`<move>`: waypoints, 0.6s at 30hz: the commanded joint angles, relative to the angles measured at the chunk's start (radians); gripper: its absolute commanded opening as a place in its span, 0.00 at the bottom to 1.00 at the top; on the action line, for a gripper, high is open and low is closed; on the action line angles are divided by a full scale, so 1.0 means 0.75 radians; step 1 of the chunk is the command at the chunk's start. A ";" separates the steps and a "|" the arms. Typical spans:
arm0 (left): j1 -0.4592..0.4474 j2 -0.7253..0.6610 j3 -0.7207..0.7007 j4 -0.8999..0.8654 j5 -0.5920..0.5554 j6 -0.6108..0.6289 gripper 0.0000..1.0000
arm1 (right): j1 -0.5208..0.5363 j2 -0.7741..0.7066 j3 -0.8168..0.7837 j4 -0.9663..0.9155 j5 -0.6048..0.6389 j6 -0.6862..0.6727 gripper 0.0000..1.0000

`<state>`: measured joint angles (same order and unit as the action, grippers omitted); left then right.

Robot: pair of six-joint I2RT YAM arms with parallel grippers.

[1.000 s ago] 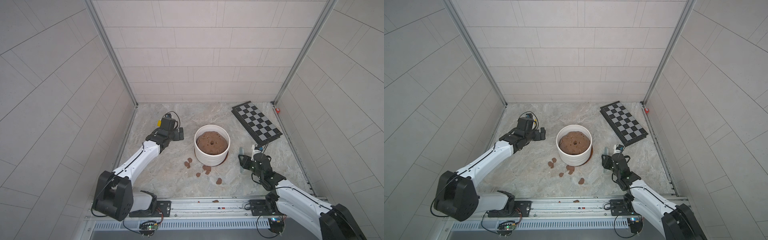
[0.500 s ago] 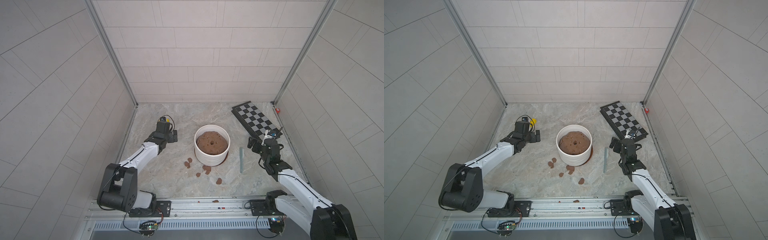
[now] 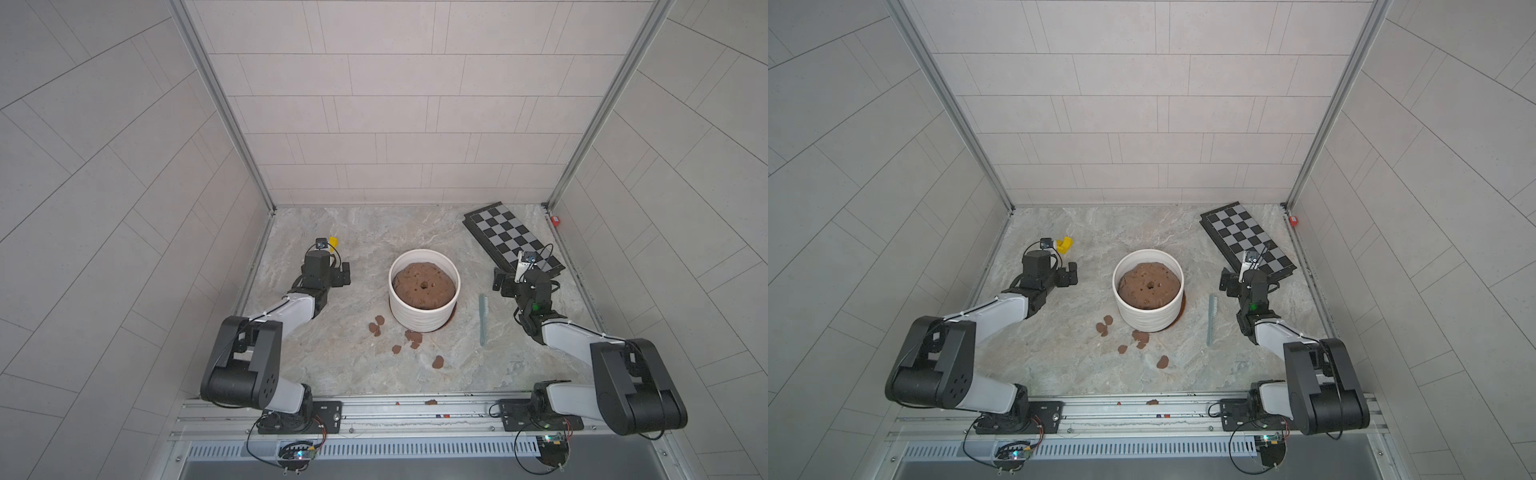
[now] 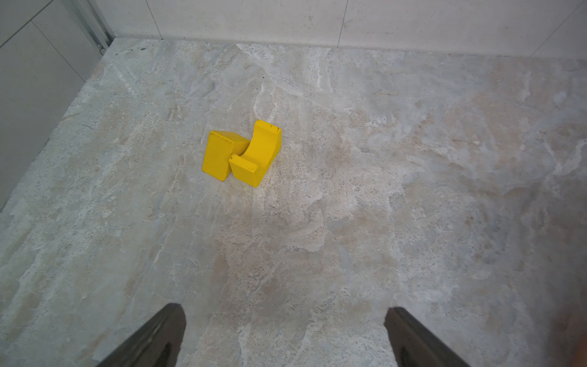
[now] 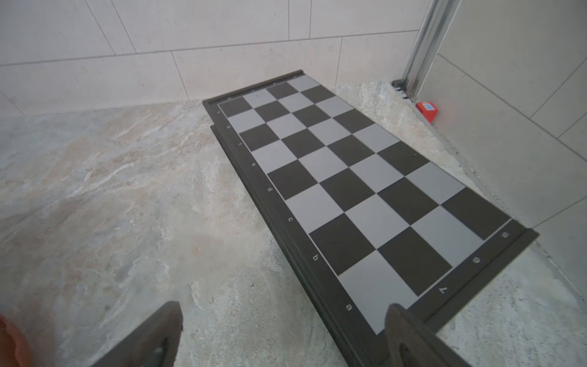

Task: Scrub the dried mud off the ceramic pot
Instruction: Reset both arms

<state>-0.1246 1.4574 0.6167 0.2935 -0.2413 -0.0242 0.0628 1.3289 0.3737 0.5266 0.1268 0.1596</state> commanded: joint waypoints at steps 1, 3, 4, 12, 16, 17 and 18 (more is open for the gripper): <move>0.005 -0.057 -0.089 0.201 0.053 0.062 1.00 | -0.018 0.019 0.007 0.182 -0.090 -0.091 1.00; 0.005 -0.052 -0.122 0.249 0.056 0.059 1.00 | -0.020 0.032 -0.031 0.289 -0.089 -0.123 1.00; 0.005 -0.049 -0.121 0.243 0.074 0.069 1.00 | -0.025 0.037 -0.040 0.326 -0.075 -0.131 1.00; 0.007 -0.029 -0.094 0.211 0.042 0.051 1.00 | -0.066 0.204 -0.061 0.555 -0.080 -0.127 1.00; 0.008 -0.033 -0.099 0.217 0.056 0.060 1.00 | -0.067 0.204 -0.048 0.528 -0.083 -0.125 1.00; 0.009 -0.034 -0.101 0.222 0.056 0.062 1.00 | -0.067 0.208 -0.045 0.526 -0.084 -0.127 1.00; 0.010 -0.035 -0.105 0.229 0.057 0.067 1.00 | -0.066 0.210 -0.044 0.526 -0.084 -0.128 1.00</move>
